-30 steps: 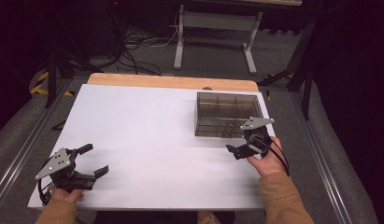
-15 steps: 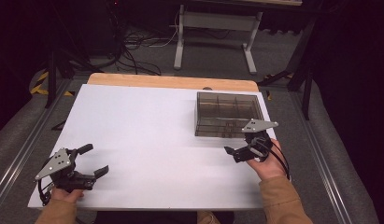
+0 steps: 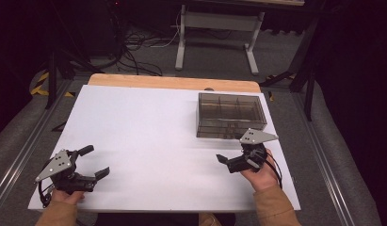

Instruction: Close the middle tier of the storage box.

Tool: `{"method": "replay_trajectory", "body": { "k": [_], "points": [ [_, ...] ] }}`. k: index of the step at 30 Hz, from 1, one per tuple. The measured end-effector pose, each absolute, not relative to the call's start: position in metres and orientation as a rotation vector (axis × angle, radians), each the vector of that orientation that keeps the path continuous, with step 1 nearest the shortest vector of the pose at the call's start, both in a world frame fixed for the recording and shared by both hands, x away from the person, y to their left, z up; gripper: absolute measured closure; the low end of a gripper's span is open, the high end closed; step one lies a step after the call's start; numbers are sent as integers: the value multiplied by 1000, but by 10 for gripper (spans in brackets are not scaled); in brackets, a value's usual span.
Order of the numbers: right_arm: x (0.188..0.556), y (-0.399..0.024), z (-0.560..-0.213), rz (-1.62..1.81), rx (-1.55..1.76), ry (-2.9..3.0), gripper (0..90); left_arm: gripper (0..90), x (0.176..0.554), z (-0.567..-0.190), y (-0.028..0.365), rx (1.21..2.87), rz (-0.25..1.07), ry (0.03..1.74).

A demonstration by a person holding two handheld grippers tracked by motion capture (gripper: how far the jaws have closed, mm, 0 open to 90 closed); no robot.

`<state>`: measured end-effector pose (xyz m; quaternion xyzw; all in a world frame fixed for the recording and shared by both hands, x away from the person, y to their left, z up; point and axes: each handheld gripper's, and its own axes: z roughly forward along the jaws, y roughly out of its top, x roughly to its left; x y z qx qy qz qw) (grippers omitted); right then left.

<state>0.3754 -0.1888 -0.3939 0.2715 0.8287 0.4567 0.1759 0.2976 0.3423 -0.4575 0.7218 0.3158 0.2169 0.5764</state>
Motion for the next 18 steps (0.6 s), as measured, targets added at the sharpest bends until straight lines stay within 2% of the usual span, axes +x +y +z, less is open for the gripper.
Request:
{"method": "replay_trajectory", "body": {
  "k": [18],
  "points": [
    [359,-166,-434,1451,744,2297,0,2,297,-458,342,1689,503,741]
  ]
}}
